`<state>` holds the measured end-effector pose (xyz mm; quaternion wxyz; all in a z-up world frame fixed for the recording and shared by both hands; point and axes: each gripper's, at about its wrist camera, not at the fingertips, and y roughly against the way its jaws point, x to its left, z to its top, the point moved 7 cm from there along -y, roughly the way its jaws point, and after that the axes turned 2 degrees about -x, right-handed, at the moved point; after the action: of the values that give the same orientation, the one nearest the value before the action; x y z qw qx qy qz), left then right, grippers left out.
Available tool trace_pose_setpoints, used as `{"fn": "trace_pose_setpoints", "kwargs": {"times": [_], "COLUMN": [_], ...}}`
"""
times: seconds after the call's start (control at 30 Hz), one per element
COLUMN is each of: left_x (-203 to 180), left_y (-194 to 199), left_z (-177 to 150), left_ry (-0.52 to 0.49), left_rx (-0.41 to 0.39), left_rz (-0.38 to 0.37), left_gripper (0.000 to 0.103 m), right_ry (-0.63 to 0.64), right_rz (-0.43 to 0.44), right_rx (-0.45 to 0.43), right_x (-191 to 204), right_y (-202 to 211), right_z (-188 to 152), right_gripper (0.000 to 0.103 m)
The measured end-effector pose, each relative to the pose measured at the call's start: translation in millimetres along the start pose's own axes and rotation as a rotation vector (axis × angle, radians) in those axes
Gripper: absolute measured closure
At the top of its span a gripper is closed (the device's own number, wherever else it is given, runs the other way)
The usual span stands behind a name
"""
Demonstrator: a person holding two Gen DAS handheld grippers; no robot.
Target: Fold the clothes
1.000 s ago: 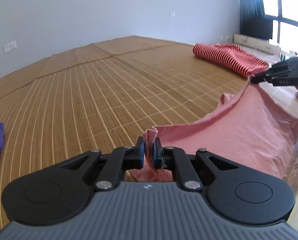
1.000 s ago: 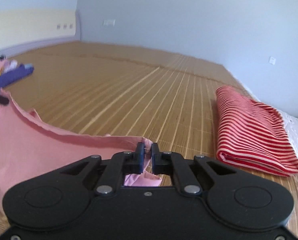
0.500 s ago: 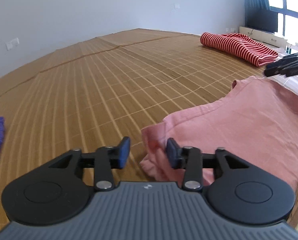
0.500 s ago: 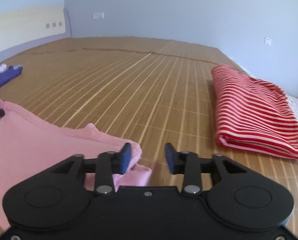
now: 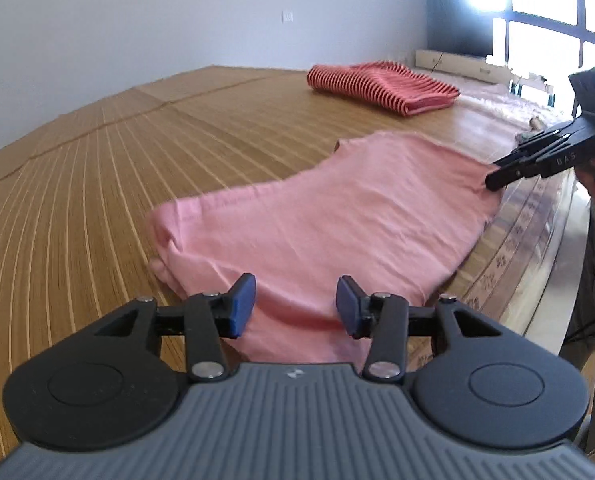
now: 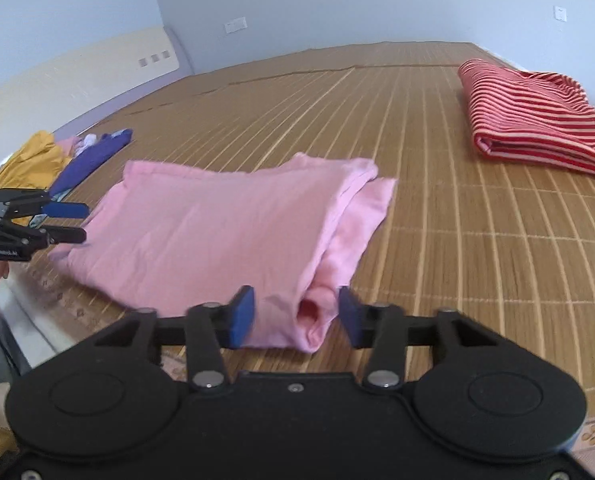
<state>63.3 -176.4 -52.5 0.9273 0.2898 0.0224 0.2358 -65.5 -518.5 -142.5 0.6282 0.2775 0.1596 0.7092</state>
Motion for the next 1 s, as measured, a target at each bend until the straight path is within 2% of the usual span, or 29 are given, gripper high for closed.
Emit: {"fn": "trace_pose_setpoints", "kwargs": {"times": [0.07,0.13,0.23,0.37,0.5,0.53,0.67,0.77,0.83,0.9,1.0], "left_x": [1,2,3,6,8,9,8,1,-4,-9,-10], "left_y": [-4,-9,-14,-14,-11,-8,12,14,12,11,10], "left_z": [-6,-12,-20,-22,-19,-17,-10,-13,-15,-20,-31], "left_ry": [-0.001,-0.002,0.004,0.008,0.017,0.019,0.020,-0.002,-0.028,-0.065,-0.136], "left_rx": [0.026,0.052,0.080,0.075,0.069,0.062,0.041,0.068,0.091,0.117,0.162], "left_rz": [0.009,0.018,0.016,0.012,0.017,0.019,0.026,0.032,0.028,0.030,0.071], "left_gripper": [0.052,0.052,0.051,0.049,0.049,0.049,0.047,0.047,0.047,0.047,0.045], "right_ry": [0.006,-0.008,-0.073,-0.155,-0.122,-0.123,-0.071,-0.029,0.003,0.060,0.117], "right_rz": [0.002,-0.003,-0.011,0.004,-0.110,-0.110,-0.091,0.006,0.069,0.091,0.071], "right_rx": [0.009,0.011,0.024,0.044,0.032,0.031,-0.032,-0.082,-0.084,-0.072,-0.018], "right_x": [-2,-5,-18,-35,-48,-48,-37,-13,10,29,40], "right_y": [-3,-2,4,7,13,14,22,23,14,2,-17], "right_z": [-2,-2,-8,-14,-12,-11,0,9,12,12,7], "right_gripper": [0.091,0.095,0.095,0.094,0.095,0.095,0.092,0.082,0.081,0.081,0.081]}}
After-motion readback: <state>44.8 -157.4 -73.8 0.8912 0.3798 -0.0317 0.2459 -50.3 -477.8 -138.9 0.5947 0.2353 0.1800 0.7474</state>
